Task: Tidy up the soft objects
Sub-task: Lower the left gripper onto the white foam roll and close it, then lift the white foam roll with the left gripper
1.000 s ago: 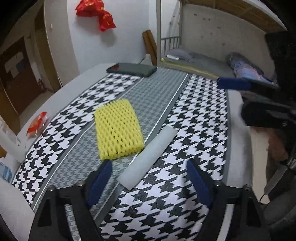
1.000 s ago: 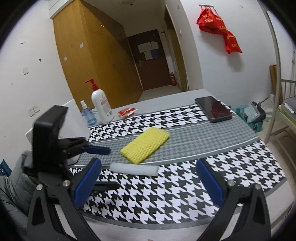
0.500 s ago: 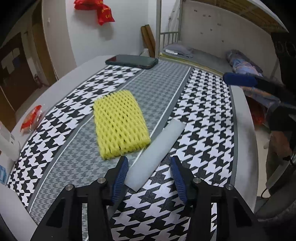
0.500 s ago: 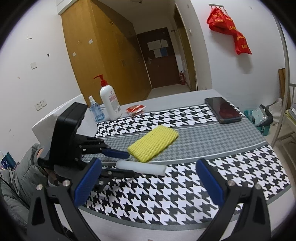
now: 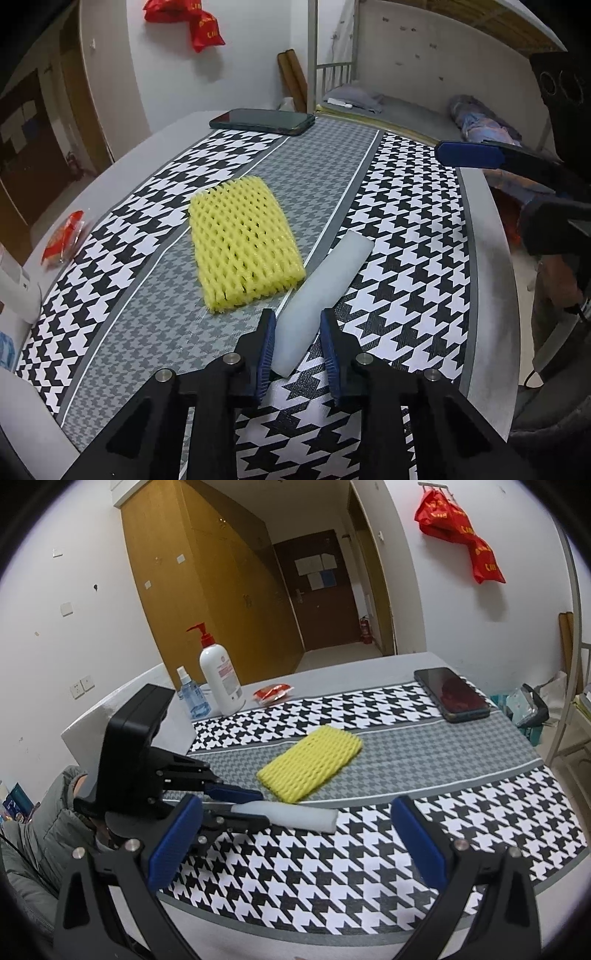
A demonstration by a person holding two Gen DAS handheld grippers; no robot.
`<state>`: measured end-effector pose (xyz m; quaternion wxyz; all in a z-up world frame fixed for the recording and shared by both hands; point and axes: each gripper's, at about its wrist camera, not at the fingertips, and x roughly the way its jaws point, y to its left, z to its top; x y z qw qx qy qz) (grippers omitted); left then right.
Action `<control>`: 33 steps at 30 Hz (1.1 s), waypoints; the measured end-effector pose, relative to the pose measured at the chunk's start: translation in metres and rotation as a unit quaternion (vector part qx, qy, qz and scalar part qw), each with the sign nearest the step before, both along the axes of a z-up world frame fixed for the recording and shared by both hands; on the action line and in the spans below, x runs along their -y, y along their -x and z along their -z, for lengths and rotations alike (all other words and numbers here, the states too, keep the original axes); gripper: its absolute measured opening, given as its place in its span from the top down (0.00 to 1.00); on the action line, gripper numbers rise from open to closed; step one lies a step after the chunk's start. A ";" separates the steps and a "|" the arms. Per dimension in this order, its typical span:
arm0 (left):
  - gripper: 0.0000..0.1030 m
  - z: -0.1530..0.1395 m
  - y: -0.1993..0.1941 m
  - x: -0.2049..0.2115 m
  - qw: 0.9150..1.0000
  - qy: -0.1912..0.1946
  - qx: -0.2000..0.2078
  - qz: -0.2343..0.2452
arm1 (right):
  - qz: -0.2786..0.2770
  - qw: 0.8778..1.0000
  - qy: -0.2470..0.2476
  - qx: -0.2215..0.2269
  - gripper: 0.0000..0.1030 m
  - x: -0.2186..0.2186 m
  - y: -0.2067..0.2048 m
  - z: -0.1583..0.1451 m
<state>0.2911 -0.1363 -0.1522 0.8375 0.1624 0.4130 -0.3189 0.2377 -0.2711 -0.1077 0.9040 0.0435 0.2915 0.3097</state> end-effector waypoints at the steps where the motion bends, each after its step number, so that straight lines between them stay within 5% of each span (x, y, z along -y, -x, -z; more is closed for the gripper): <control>1: 0.75 0.000 0.001 0.000 1.000 -0.002 0.002 -0.002 | 0.001 1.000 -0.001 0.000 0.00 0.000 0.000 -0.001; 14: 0.91 -0.017 0.022 -0.004 0.999 0.040 0.007 0.006 | 0.017 1.000 0.013 0.011 0.00 -0.003 0.009 -0.012; 24: 0.91 -0.011 0.028 0.005 1.000 0.015 0.008 0.021 | 0.019 0.999 0.014 0.021 0.00 -0.002 0.015 -0.018; 29: 0.88 -0.009 0.023 0.002 1.000 0.011 0.005 0.005 | 0.017 1.000 0.014 0.022 0.00 -0.001 0.017 -0.019; 33: 0.69 -0.004 0.018 0.001 1.000 0.002 0.008 -0.009 | 0.015 1.000 0.016 0.022 0.00 0.000 0.017 -0.019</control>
